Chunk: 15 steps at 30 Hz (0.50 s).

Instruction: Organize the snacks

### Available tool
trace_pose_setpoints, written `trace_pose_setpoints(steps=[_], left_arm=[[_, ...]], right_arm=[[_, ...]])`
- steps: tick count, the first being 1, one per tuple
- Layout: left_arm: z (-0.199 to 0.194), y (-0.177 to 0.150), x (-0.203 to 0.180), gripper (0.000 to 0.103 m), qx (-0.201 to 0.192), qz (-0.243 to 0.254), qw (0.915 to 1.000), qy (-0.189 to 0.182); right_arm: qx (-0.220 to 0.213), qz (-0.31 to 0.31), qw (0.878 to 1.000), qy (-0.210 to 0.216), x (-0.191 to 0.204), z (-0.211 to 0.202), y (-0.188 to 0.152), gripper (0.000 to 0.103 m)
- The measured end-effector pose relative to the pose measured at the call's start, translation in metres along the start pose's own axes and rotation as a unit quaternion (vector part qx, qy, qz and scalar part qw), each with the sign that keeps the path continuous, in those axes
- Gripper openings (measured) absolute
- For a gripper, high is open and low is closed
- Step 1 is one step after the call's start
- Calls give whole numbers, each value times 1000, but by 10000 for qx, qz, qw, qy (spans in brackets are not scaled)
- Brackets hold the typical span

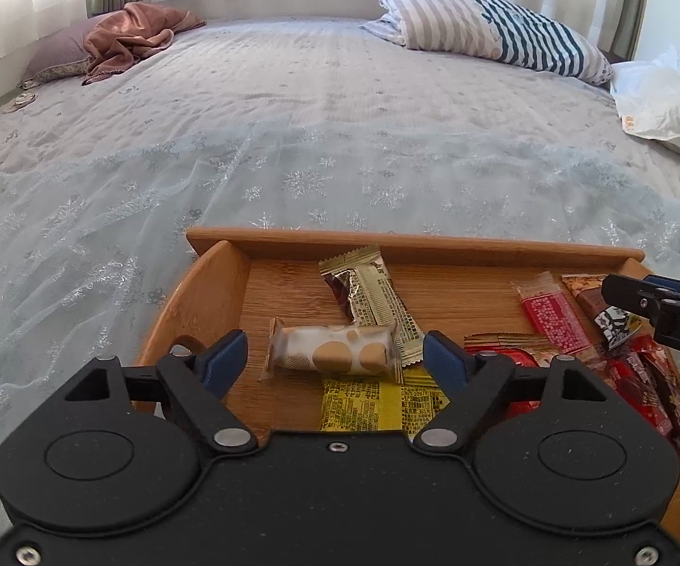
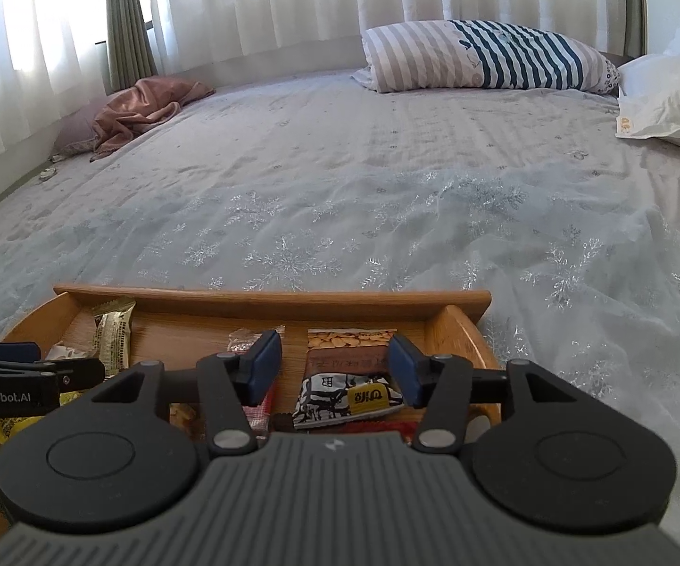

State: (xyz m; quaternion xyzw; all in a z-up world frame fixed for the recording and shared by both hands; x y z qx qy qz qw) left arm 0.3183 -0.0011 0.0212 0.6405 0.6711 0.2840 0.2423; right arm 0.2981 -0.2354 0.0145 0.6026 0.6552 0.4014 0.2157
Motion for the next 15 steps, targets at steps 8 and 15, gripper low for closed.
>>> trace_pose_setpoints(steps=[8, 15], left_arm=[[-22, -7, 3, 84, -74, 34, 10000, -12], [-46, -22, 6, 86, -148, 58, 9998, -87]], right_arm=[[-255, 12, 9997, -41, 6, -24, -3, 83], [-390, -68, 9992, 12, 11, -47, -12, 90]])
Point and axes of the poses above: each gripper's, at about its wrist camera, not at the fingertips, and z roughly the way its jaws point, x to its left, y to its top, the point moved 1 cm from there along z, roughly the way its jaws point, and after that the axes turned 6 degrees about y, right-handed, at the moved point
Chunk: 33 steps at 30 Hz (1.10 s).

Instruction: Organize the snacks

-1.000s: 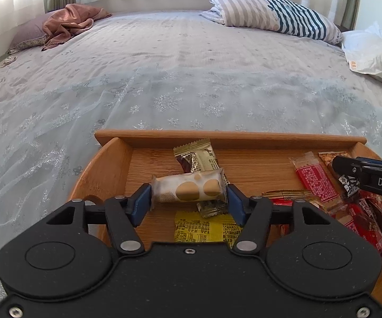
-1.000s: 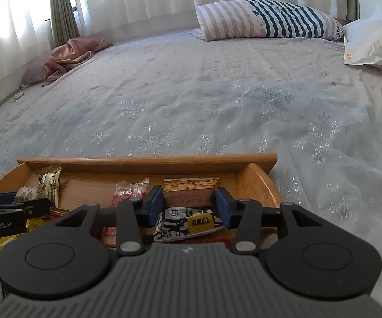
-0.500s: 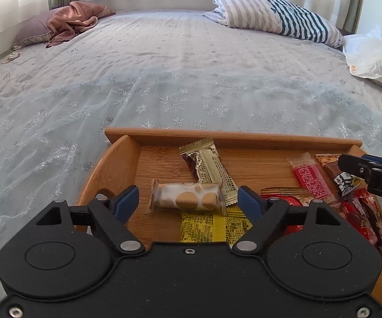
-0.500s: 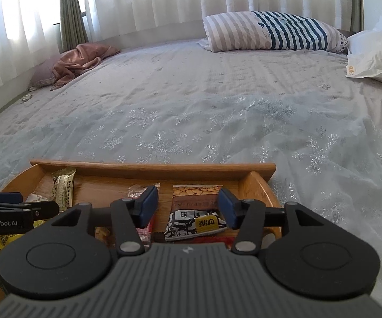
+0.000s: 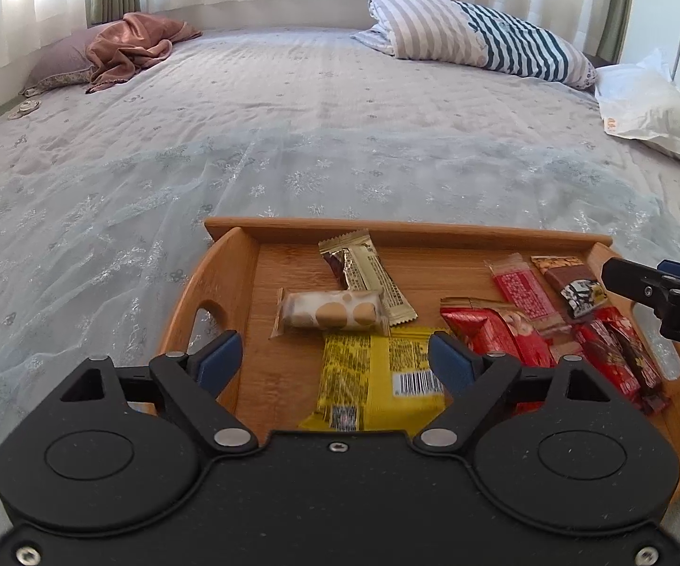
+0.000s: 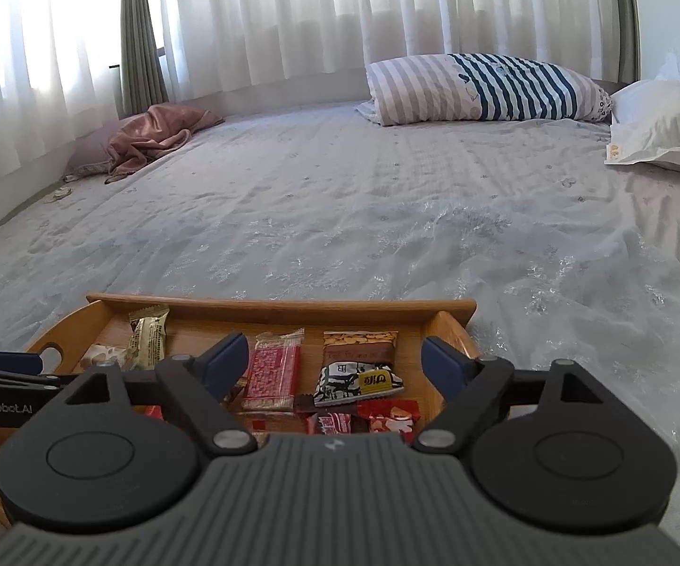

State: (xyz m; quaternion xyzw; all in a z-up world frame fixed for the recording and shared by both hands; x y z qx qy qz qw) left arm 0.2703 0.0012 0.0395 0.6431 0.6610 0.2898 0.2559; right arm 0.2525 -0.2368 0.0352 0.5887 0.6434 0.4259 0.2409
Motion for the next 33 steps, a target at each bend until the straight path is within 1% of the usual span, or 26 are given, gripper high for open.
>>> trace_pose_setpoints(steps=[7, 13, 24, 29, 33], left_arm=[[-24, -13, 5, 87, -95, 10, 9999, -78], [-46, -27, 8, 88, -228, -30, 9996, -182], [-72, -54, 7, 90, -347, 58, 9991, -240], [-84, -62, 1, 91, -458, 243, 9985, -195], [-93, -64, -1, 91, -432, 222, 9983, -329]], right_arm=[[-105, 114, 9997, 191, 4, -22, -6, 97], [-275, -46, 9993, 258, 16, -41, -16, 102], [-442, -349, 9979, 330, 38, -69, -35, 103], [-475, -412, 9973, 371, 46, -78, -43, 103], [-488, -412, 9971, 409, 49, -85, -45, 103]])
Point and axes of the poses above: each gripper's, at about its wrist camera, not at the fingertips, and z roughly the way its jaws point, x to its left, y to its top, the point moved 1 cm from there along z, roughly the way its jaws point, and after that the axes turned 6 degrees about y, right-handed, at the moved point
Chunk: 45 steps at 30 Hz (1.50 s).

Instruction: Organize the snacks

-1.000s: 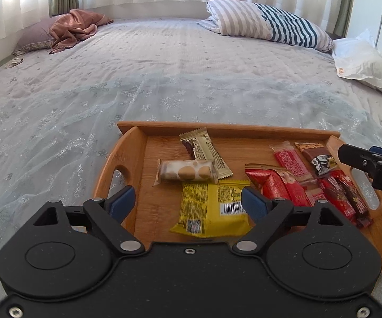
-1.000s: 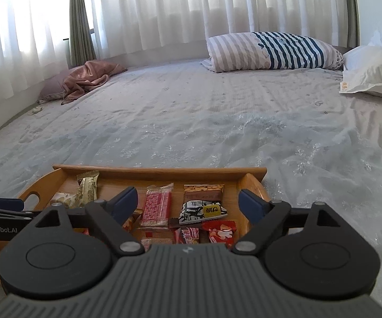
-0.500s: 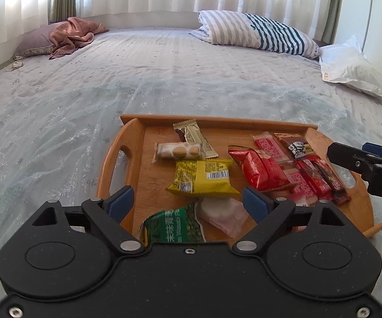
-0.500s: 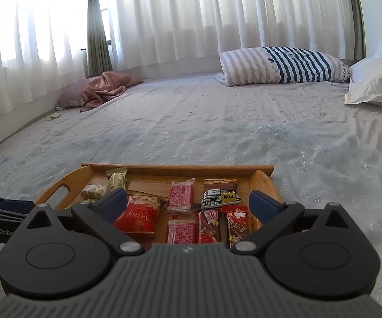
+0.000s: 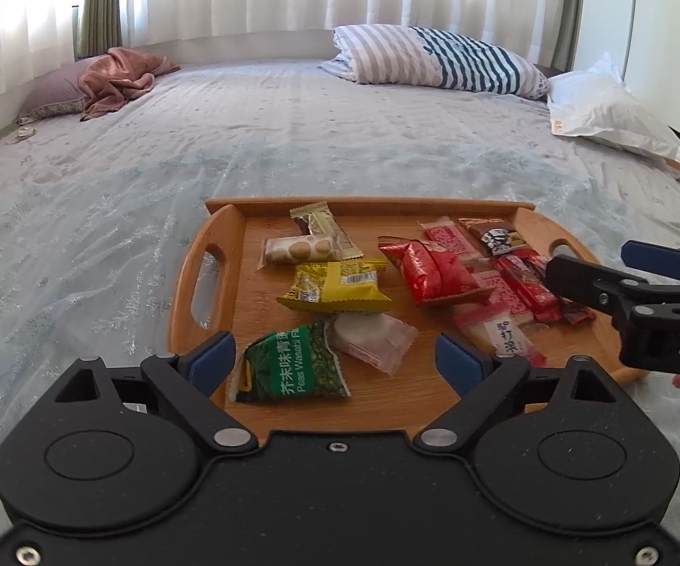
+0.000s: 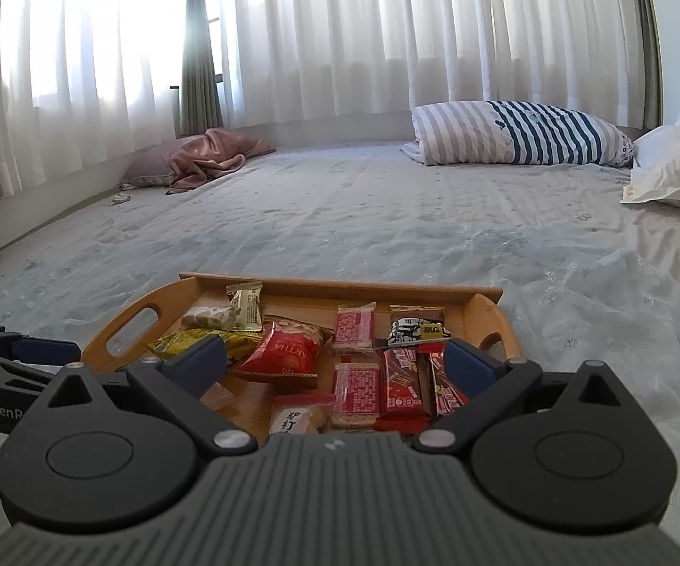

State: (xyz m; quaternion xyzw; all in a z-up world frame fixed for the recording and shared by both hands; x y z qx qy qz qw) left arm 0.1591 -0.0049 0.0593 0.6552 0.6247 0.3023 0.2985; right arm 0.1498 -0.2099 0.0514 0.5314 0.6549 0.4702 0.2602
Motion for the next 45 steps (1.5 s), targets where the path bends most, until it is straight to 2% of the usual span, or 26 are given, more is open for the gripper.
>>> trace_pose_setpoints(steps=[11, 23, 31, 38, 45], left_arm=[[-40, -4, 3, 92, -130, -122, 9998, -101], [-72, -34, 6, 92, -79, -161, 9998, 16], [-67, -60, 3, 92, -1, -161, 9998, 143], [-50, -83, -5, 93, 19, -109, 9997, 226], [-35, -96, -7, 94, 121, -104, 9995, 289]], right_arm=[[-208, 167, 9996, -2, 0, -32, 0, 103], [-341, 154, 9991, -216, 2, -65, -27, 103], [-167, 71, 9990, -402, 5, -65, -54, 103], [79, 218, 9984, -507, 6, -57, -76, 103], [208, 77, 9974, -687, 8, -49, -90, 103]])
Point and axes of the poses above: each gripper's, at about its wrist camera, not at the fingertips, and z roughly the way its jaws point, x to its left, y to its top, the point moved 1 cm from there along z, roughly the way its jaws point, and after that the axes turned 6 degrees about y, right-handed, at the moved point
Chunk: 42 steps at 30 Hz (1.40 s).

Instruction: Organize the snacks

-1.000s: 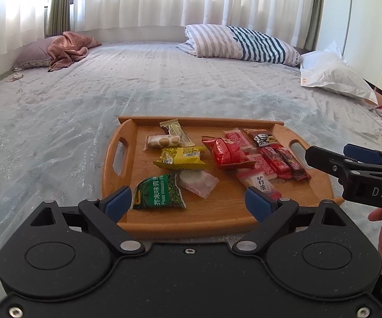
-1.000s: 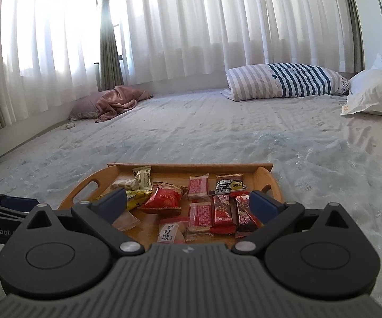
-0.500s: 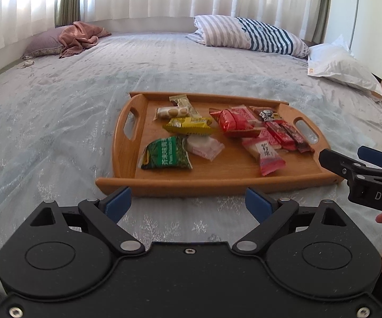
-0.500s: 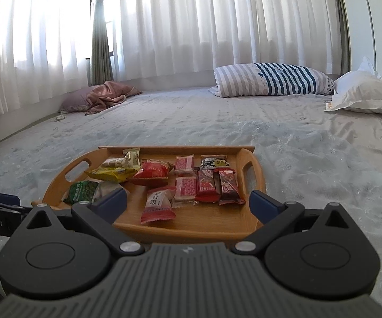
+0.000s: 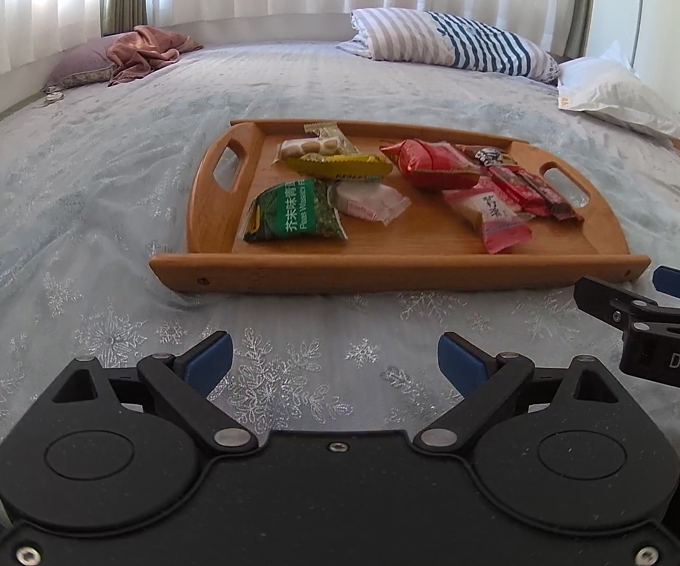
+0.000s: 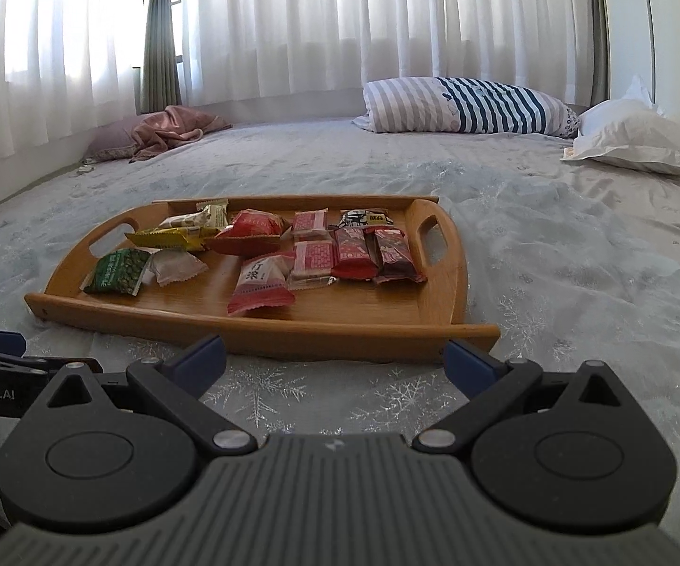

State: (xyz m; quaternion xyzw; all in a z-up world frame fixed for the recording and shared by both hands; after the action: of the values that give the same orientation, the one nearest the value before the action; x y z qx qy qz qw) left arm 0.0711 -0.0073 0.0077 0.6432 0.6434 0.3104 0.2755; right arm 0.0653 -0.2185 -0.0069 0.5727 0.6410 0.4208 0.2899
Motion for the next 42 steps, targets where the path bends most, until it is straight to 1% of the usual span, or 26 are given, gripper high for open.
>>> trace_pose_setpoints(steps=[5, 9, 13, 18, 24, 34, 42], left_arm=[[10, -6, 0, 95, 26, -2, 10000, 89], [13, -5, -1, 96, -74, -14, 9999, 144], [18, -5, -1, 99, -74, -53, 9999, 121], [22, -5, -2, 103, -69, -25, 9999, 94], [25, -7, -2, 103, -114, -58, 9999, 98], [27, -5, 2, 103, -70, -64, 10000, 9], [29, -4, 2, 103, -28, -24, 10000, 9]], right_arm=[[100, -69, 9999, -10, 3, 5, -7, 103], [184, -69, 9998, -29, 5, 11, -11, 103], [310, -56, 9995, -17, 5, 18, -15, 103], [339, -155, 9993, -18, 7, 22, -18, 103], [500, -80, 9987, 24, 4, 28, -16, 103], [520, -167, 9985, 22, 6, 29, -17, 103], [522, -155, 9985, 21, 6, 29, -17, 103]])
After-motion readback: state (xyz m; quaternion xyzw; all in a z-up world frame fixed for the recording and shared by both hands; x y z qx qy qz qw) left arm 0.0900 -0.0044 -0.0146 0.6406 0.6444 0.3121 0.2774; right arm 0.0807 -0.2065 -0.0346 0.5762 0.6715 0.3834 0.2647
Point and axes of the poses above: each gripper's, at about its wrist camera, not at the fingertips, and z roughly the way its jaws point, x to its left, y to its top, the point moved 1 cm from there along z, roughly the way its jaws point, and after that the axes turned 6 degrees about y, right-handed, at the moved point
